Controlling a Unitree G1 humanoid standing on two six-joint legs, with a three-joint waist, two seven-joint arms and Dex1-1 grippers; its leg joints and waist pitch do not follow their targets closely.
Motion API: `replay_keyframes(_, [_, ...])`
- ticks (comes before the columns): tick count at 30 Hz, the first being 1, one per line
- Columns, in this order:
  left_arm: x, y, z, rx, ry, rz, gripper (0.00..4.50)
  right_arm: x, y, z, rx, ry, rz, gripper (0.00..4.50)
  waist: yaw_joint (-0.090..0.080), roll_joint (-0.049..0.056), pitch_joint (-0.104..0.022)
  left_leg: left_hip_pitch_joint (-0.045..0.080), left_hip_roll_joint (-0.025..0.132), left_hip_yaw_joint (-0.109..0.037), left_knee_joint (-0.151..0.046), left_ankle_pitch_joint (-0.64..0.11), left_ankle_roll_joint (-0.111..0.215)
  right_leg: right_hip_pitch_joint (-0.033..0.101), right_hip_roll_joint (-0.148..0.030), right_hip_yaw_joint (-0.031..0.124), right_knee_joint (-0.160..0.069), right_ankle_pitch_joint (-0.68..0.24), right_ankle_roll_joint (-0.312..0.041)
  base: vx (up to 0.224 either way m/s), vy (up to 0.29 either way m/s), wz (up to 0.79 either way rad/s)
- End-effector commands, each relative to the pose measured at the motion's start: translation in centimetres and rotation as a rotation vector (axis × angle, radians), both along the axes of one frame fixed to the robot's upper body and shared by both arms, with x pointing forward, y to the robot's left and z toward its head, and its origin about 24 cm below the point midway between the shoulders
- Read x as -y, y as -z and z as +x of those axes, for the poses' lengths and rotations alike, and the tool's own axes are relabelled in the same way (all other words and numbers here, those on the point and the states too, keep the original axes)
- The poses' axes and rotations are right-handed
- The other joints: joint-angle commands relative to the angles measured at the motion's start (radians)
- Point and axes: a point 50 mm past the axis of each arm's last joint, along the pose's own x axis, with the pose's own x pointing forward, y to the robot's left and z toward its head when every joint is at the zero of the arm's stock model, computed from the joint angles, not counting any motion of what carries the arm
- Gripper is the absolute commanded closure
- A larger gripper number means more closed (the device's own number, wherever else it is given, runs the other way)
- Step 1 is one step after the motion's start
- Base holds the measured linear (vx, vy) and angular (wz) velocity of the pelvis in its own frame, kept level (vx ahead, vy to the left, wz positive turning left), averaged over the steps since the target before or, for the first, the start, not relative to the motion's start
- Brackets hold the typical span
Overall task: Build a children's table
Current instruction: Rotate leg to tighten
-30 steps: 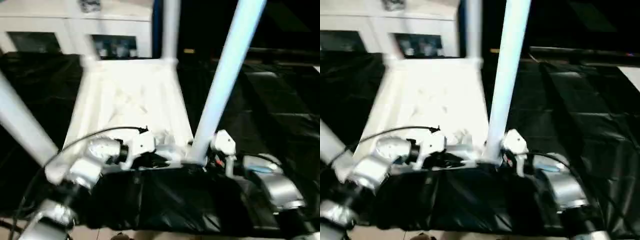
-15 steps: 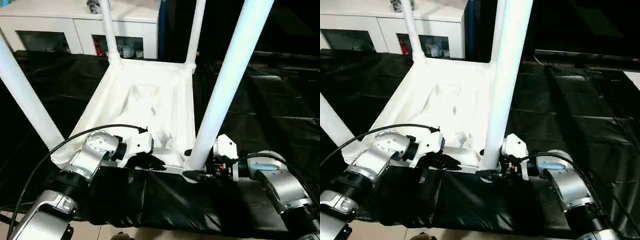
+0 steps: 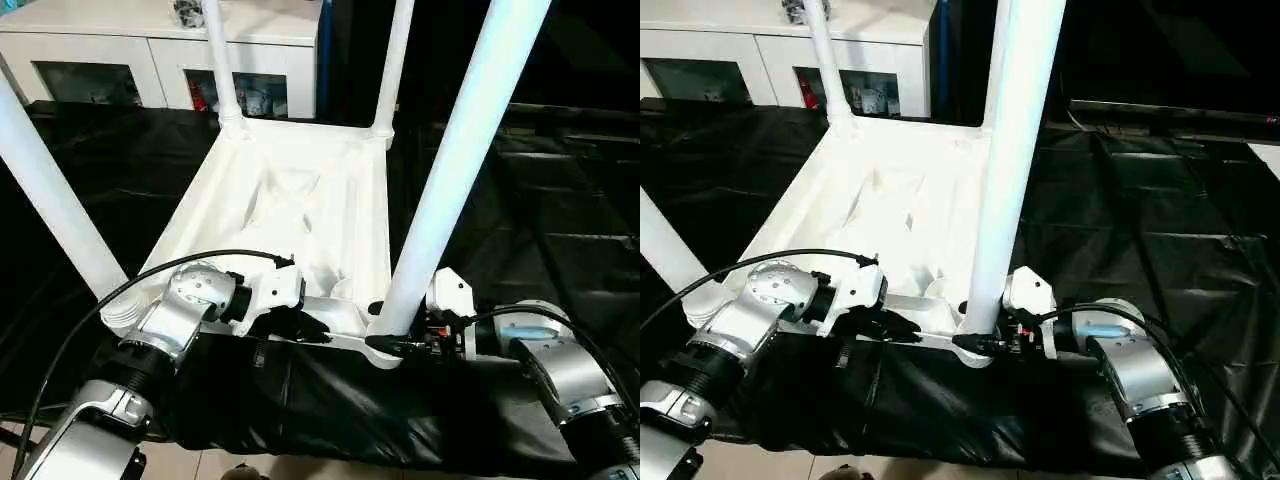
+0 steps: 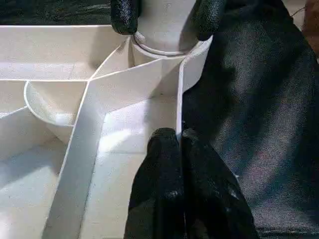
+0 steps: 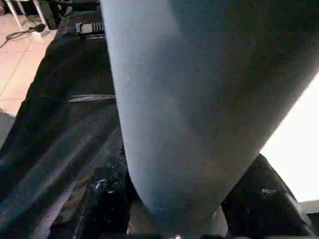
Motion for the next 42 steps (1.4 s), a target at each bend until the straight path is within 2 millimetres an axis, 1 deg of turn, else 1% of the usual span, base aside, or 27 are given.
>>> replay_keyframes(1, [0.4,-0.8,0.8,0.042,-0.04,-0.026,4.5,-2.2,1.7,-1.8,-0.073,-0.153,-0.016,2.56,0.001,-0.013,-0.065,0.009,0.013,0.008,-0.06,-0.239,0.049,0.047,-0.039,0.029,-0.056,-0.251,-0.206,0.0,0.0,0.0])
replay_keyframes(8, [0.7,-0.8,0.7,0.04,-0.088,-0.056,4.5,-2.6,1.9,-0.9,-0.043,0.006,0.03,2.56,-0.003,-0.01,-0.063,0.008,0.012,0.007,-0.062,-0.26,0.038,0.045,-0.04,0.029,-0.059,-0.275,-0.203,0.0,0.0,0.0])
replay_keyframes(13, [2.6,-0.8,0.5,0.053,-0.201,-0.113,4.5,-3.8,3.0,0.5,-0.036,0.287,0.06,2.56,-0.028,-0.017,-0.051,0.016,0.008,-0.003,-0.071,-0.39,-0.012,0.034,-0.043,0.026,-0.083,-0.513,-0.133,0.0,0.0,0.0])
replay_keyframes(14, [2.8,-0.8,0.5,0.054,-0.212,-0.121,4.5,-3.9,3.2,0.6,-0.04,0.319,0.061,2.56,-0.038,-0.019,-0.047,0.013,0.001,-0.011,-0.073,-0.422,-0.02,0.038,-0.043,0.015,-0.097,-0.624,-0.083,0.0,0.0,0.0])
replay_keyframes(15, [3.3,-0.8,0.3,0.057,-0.226,-0.127,4.5,-4.3,3.3,0.8,-0.043,0.375,0.07,2.56,-0.038,-0.019,-0.047,0.013,0.001,-0.011,-0.073,-0.422,-0.02,0.038,-0.043,0.015,-0.097,-0.624,-0.083,-0.052,0.015,-0.12])
replay_keyframes(16, [3.9,-0.6,0.2,0.062,-0.247,-0.128,4.5,-4.7,3.6,1.1,-0.06,0.441,0.079,2.56,-0.049,-0.017,-0.045,0.017,0.001,-0.017,-0.075,-0.452,-0.024,0.032,-0.043,0.01,-0.108,-0.662,-0.064,0.0,0.0,0.0])
replay_keyframes(19, [5.2,-0.4,-0.1,0.069,-0.293,-0.138,4.5,-5.5,4.0,1.6,-0.074,0.578,0.082,2.57,-0.066,-0.014,-0.045,0.019,0.001,-0.024,-0.078,-0.486,-0.027,0.032,-0.042,-0.001,-0.117,-0.656,-0.062,0.0,0.0,0.0])
replay_keyframes(20, [5.5,-0.3,-0.1,0.071,-0.312,-0.14,4.5,-5.7,4.1,1.8,-0.076,0.615,0.079,2.57,-0.071,-0.015,-0.042,0.024,-0.005,-0.026,-0.074,-0.512,-0.024,0.029,-0.038,-0.009,-0.128,-0.686,-0.046,0.0,0.0,0.0])
replay_keyframes(22, [6.4,-0.3,-0.4,0.073,-0.336,-0.146,4.5,-6.0,4.3,2.3,-0.089,0.714,0.073,2.57,-0.083,-0.006,-0.041,0.035,-0.003,-0.033,-0.075,-0.565,-0.022,0.026,-0.038,-0.021,-0.14,-0.691,-0.042,0.0,0.0,0.0])
replay_keyframes(23, [7.3,-0.2,-0.6,0.076,-0.359,-0.153,4.5,-6.2,4.6,2.9,-0.122,0.826,0.071,2.57,-0.089,-0.006,-0.04,0.033,-0.003,-0.036,-0.078,-0.579,-0.022,0.03,-0.035,-0.028,-0.143,-0.684,-0.04,0.0,0.0,0.0])
replay_keyframes(24, [7.9,-0.3,-0.8,0.077,-0.374,-0.16,4.5,-6.5,4.7,3.2,-0.146,0.875,0.076,2.57,-0.099,0.002,-0.036,0.029,0.003,-0.044,-0.09,-0.619,-0.028,0.038,-0.032,-0.038,-0.142,-0.657,-0.044,0.0,0.0,0.0])
replay_keyframes(25, [8.1,-0.3,-0.9,0.078,-0.38,-0.163,4.5,-6.7,4.7,3.3,-0.156,0.887,0.079,2.57,-0.104,0.008,-0.033,0.034,0.008,-0.048,-0.094,-0.658,-0.03,0.043,-0.031,-0.049,-0.145,-0.642,-0.042,0.0,0.0,0.0])
replay_keyframes(26, [8.3,-0.4,-0.9,0.082,-0.388,-0.164,4.5,-7.0,4.6,3.4,-0.133,0.876,0.068,2.57,-0.114,0.013,-0.03,0.022,0.023,-0.06,-0.116,-0.742,-0.032,0.074,-0.024,-0.065,-0.127,-0.572,-0.038,0.0,0.0,0.0])
replay_keyframes(27, [8.3,-0.4,-0.9,0.082,-0.388,-0.164,4.5,-7.0,4.6,3.4,-0.133,0.876,0.068,2.57,-0.11,0.024,-0.027,0.012,0.035,-0.064,-0.136,-0.793,-0.037,0.09,-0.02,-0.06,-0.097,-0.512,-0.049,-0.076,0.032,-0.05])
replay_keyframes(28, [8.5,-0.4,-0.9,0.095,-0.393,-0.159,4.5,-7.3,4.4,3.3,-0.113,0.854,0.062,2.22,-0.074,0.037,-0.022,-0.03,0.068,-0.043,-0.206,-0.915,-0.038,0.128,-0.002,-0.045,0.051,-0.319,-0.087,-0.049,-0.038,0.19])
replay_keyframes(29, [8.5,-0.4,-0.9,0.096,-0.393,-0.158,4.5,-7.3,4.4,3.3,-0.112,0.852,0.062,2.01,-0.04,0.004,-0.02,-0.009,0.065,-0.009,-0.21,-0.878,-0.005,0.1,-0.002,0.01,0.088,-0.299,-0.06,-0.049,-0.038,0.19])
replay_keyframes(30, [8.5,-0.5,-0.9,0.103,-0.391,-0.154,4.5,-7.4,4.3,3.3,-0.121,0.843,0.077,2.01,-0.048,-0.051,-0.016,0.115,-0.024,-0.002,-0.009,-0.629,-0.02,-0.061,-0.061,0.025,-0.14,-0.903,0.006,0.037,-0.116,0.17])
replay_keyframes(31, [8.5,-0.5,-1.0,0.106,-0.384,-0.154,4.5,-7.4,4.2,3.2,-0.135,0.841,0.094,1.85,-0.057,-0.062,-0.024,0.124,-0.043,0.0,0.072,-0.461,-0.004,-0.076,-0.101,0.027,-0.18,-1.086,0.02,0.098,-0.062,-0.29])
replay_keyframes(32, [8.4,-0.7,-1.1,0.107,-0.366,-0.158,4.5,-7.1,4.1,3.2,-0.138,0.832,0.105,1.85,-0.05,-0.048,-0.036,-0.008,-0.018,-0.041,0.013,-0.223,0.016,0.056,-0.141,0.057,-0.121,-1.009,0.003,0.098,-0.062,-0.29])
replay_keyframes(33, [8.3,-0.8,-1.2,0.11,-0.343,-0.161,4.5,-6.8,4.0,3.2,-0.133,0.822,0.104,1.69,-0.035,-0.03,-0.045,-0.029,-0.004,-0.045,-0.037,-0.173,-0.005,0.086,-0.115,0.035,-0.098,-0.858,-0.014,0.095,0.022,-0.37])
replay_keyframes(34, [8.1,-0.8,-1.3,0.11,-0.325,-0.162,4.5,-6.6,3.9,3.2,-0.127,0.811,0.103,1.59,-0.038,-0.016,-0.052,-0.001,0.005,-0.038,-0.064,-0.238,-0.027,0.049,-0.048,0.014,-0.063,-0.482,-0.071,0.0,0.0,0.0])
replay_keyframes(35, [7.9,-0.8,-1.5,0.107,-0.31,-0.16,4.5,-6.4,3.8,3.3,-0.119,0.801,0.099,1.51,-0.037,-0.01,-0.054,0.005,0.006,-0.033,-0.066,-0.264,-0.026,0.048,-0.044,0.015,-0.061,-0.418,-0.098,0.0,0.0,0.0])
replay_keyframes(36, [7.7,-0.8,-1.5,0.108,-0.298,-0.162,4.5,-6.0,3.7,3.3,-0.105,0.785,0.094,1.51,-0.04,-0.008,-0.049,0.014,0.009,-0.025,-0.068,-0.322,-0.023,0.042,-0.042,0.017,-0.064,-0.378,-0.136,0.0,0.0,0.0])
replay_keyframes(38, [7.3,-0.9,-1.6,0.105,-0.272,-0.161,4.5,-5.5,3.5,3.2,-0.095,0.744,0.088,1.44,-0.042,-0.013,-0.045,0.013,0.004,-0.021,-0.068,-0.381,-0.016,0.042,-0.042,0.018,-0.07,-0.442,-0.136,0.0,0.0,0.0])
replay_keyframes(39, [7.2,-0.9,-1.6,0.1,-0.264,-0.159,4.5,-5.3,3.4,3.2,-0.099,0.726,0.087,1.44,-0.04,-0.013,-0.047,0.012,0.003,-0.022,-0.069,-0.38,-0.014,0.044,-0.045,0.019,-0.072,-0.455,-0.132,0.0,0.0,0.0])
replay_keyframes(41, [6.5,-0.9,-1.7,0.089,-0.229,-0.148,4.5,-4.6,3.2,2.8,-0.1,0.633,0.07,1.44,-0.038,-0.013,-0.053,0.006,0.006,-0.021,-0.068,-0.317,-0.003,0.051,-0.043,0.03,-0.067,-0.386,-0.135,0.0,0.0,0.0])
replay_keyframes(42, [6.2,-0.9,-1.7,0.087,-0.221,-0.142,4.5,-4.4,3.2,2.7,-0.101,0.603,0.064,1.44,-0.036,-0.013,-0.057,0.007,0.007,-0.017,-0.065,-0.265,0.006,0.054,-0.039,0.032,-0.059,-0.298,-0.156,0.0,0.0,0.0])
